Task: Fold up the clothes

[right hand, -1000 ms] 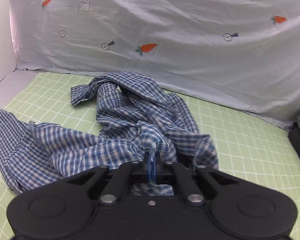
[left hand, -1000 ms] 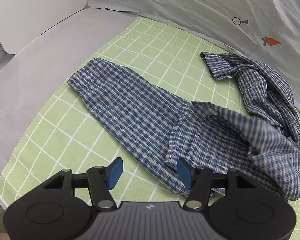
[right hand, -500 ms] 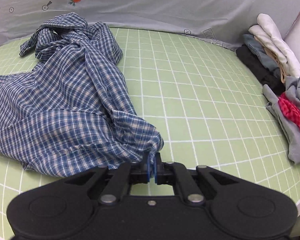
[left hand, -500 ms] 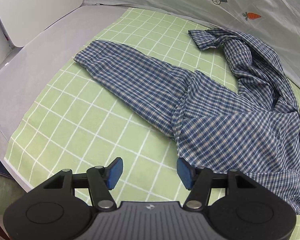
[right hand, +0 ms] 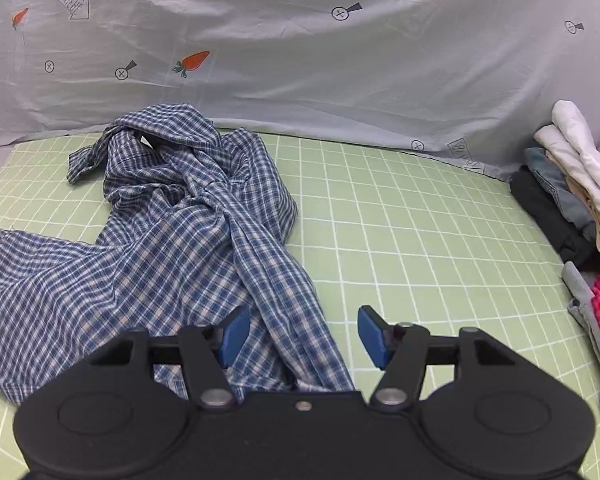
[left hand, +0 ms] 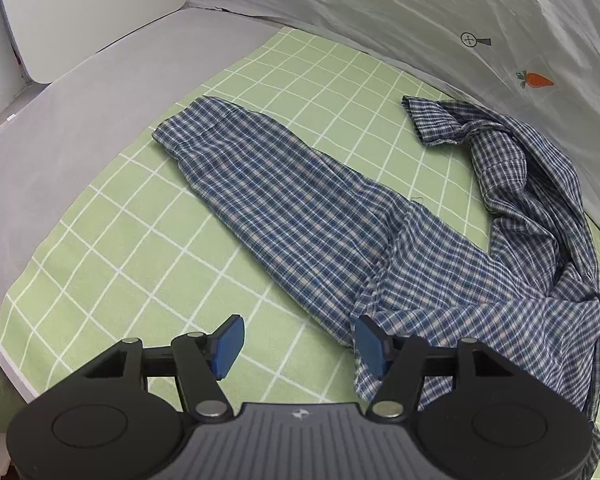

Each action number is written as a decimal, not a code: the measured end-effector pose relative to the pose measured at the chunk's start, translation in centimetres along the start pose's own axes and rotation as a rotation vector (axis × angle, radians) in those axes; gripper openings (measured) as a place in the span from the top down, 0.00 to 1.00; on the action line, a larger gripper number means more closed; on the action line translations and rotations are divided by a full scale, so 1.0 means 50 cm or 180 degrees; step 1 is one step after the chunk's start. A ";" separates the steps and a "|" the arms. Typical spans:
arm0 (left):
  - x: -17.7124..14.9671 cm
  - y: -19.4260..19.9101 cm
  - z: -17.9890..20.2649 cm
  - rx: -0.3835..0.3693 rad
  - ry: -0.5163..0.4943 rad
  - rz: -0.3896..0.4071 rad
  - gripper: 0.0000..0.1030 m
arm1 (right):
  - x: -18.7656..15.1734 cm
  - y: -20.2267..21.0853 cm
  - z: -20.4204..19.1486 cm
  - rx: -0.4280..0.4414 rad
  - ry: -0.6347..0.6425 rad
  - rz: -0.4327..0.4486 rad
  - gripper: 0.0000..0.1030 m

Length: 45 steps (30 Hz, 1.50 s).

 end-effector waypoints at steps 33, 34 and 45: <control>0.189 -0.193 -0.018 0.0533 0.0037 0.0445 0.99 | 0.018 -0.167 0.051 -0.0257 -0.0768 -0.0463 0.94; 0.204 -0.198 -0.023 0.0556 0.0052 0.0468 0.99 | 0.018 -0.165 0.054 -0.0292 -0.0746 -0.0463 0.94; 0.383 -0.217 -0.116 0.0939 0.0444 0.0893 0.99 | -0.006 -0.151 0.073 -0.0766 -0.0373 -0.0610 0.96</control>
Point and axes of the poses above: each gripper's, at about its wrist camera, not at the fingertips, and y roughly against the way its jaws point, z to its right, x to its top, the point moved 4 cm from there along -y, roughly the way its jaws point, and after that the axes turned 11 degrees about x, right-handed, at the moved point
